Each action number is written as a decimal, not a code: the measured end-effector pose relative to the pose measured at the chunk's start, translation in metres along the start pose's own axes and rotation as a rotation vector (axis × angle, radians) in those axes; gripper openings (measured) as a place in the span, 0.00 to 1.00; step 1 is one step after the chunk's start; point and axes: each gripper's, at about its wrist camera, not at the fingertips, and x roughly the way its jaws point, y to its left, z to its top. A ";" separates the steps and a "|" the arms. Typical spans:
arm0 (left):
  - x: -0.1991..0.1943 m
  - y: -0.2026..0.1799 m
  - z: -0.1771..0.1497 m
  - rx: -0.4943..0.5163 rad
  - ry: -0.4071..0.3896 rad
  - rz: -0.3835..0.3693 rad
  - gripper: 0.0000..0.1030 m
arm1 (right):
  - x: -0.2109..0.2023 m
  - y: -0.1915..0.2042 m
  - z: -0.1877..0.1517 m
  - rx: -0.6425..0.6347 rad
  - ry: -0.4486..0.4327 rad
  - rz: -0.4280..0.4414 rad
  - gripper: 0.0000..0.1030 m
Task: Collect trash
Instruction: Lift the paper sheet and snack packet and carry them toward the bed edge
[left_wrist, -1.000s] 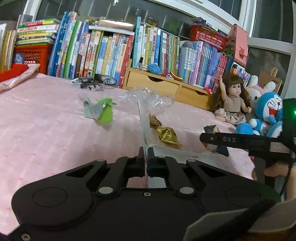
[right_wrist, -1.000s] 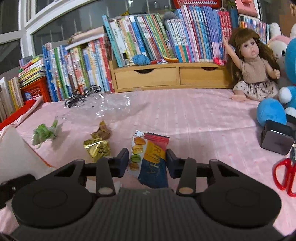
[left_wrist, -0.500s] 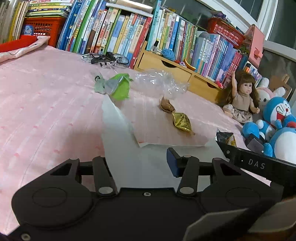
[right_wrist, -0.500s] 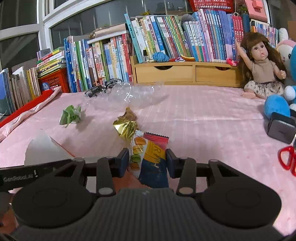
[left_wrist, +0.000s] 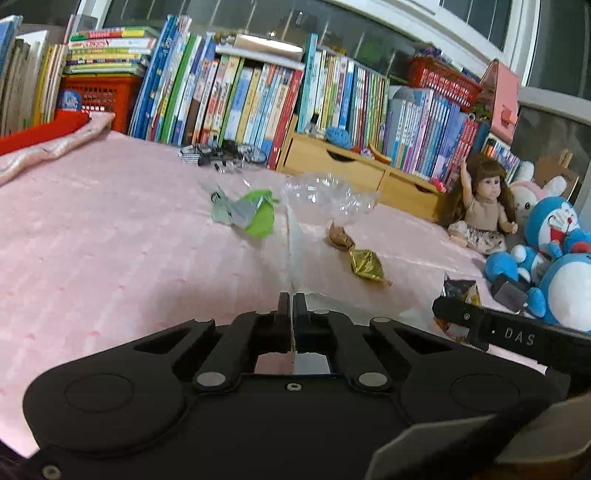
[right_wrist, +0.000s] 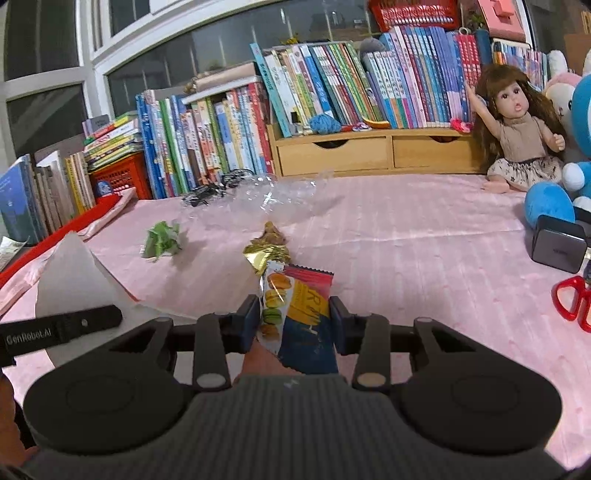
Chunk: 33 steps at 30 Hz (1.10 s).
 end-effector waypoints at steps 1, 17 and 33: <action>-0.006 0.001 0.001 0.001 -0.010 -0.006 0.00 | -0.004 0.003 0.000 -0.003 -0.005 0.009 0.43; -0.095 0.011 -0.017 0.036 0.044 -0.078 0.00 | -0.084 0.049 -0.035 -0.100 -0.035 0.127 0.43; -0.141 0.024 -0.064 0.068 0.168 -0.062 0.00 | -0.123 0.065 -0.098 -0.088 0.098 0.188 0.43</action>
